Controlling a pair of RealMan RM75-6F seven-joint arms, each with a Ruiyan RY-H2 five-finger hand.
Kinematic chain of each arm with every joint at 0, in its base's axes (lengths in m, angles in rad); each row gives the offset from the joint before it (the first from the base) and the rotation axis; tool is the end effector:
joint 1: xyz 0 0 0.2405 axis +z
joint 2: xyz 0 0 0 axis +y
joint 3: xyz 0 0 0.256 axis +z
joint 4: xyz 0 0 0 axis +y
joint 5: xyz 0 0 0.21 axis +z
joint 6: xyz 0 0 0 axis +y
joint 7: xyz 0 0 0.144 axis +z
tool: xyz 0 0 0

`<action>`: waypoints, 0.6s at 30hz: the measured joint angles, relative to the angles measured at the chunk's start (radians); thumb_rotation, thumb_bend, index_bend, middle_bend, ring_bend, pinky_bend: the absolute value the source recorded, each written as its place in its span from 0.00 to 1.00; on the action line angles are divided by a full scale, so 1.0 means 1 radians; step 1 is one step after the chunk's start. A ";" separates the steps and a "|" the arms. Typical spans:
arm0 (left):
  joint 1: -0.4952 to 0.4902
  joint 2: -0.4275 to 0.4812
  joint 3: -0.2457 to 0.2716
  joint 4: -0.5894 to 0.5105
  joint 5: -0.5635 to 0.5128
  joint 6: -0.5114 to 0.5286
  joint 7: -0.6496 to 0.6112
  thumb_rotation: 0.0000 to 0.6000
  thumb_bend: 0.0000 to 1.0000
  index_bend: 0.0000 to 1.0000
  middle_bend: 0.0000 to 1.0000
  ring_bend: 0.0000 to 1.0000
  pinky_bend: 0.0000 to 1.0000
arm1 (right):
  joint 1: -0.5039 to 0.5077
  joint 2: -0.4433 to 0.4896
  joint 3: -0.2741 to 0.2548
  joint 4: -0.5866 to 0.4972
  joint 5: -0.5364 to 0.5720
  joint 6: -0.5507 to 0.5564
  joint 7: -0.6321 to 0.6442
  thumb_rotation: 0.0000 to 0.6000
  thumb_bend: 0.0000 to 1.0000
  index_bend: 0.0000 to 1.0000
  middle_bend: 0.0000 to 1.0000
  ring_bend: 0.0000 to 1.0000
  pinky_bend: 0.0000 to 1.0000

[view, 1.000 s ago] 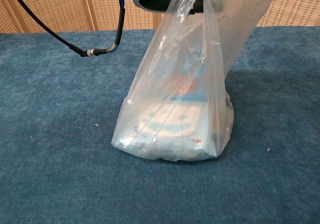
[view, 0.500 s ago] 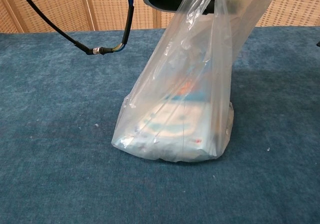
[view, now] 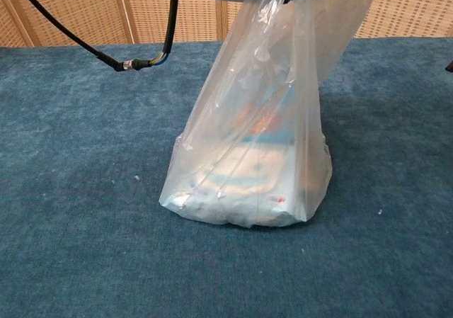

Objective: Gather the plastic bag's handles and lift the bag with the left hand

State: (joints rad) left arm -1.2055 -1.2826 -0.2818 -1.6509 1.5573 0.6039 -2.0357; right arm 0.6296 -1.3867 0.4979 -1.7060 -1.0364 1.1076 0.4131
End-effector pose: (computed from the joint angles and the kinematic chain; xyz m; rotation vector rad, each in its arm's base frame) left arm 0.0497 0.3448 0.0262 1.0070 2.2297 0.9601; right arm -0.1181 -0.3724 0.1021 1.0774 -1.5864 1.7790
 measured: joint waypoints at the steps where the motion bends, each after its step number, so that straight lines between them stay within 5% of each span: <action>1: 0.000 0.002 0.003 0.001 0.002 0.004 -0.006 0.00 0.14 0.45 0.58 0.60 0.67 | 0.000 0.000 -0.001 0.001 0.001 -0.002 -0.001 1.00 0.06 0.16 0.20 0.13 0.10; 18: 0.005 0.027 0.046 0.018 0.005 0.076 -0.070 0.00 0.14 0.45 0.59 0.60 0.68 | -0.015 0.029 -0.016 -0.003 -0.014 -0.033 0.018 1.00 0.06 0.02 0.13 0.09 0.09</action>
State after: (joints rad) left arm -1.2004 -1.2557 -0.2356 -1.6334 1.5620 0.6797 -2.1059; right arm 0.6144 -1.3577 0.4816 -1.7090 -1.0506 1.0748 0.4307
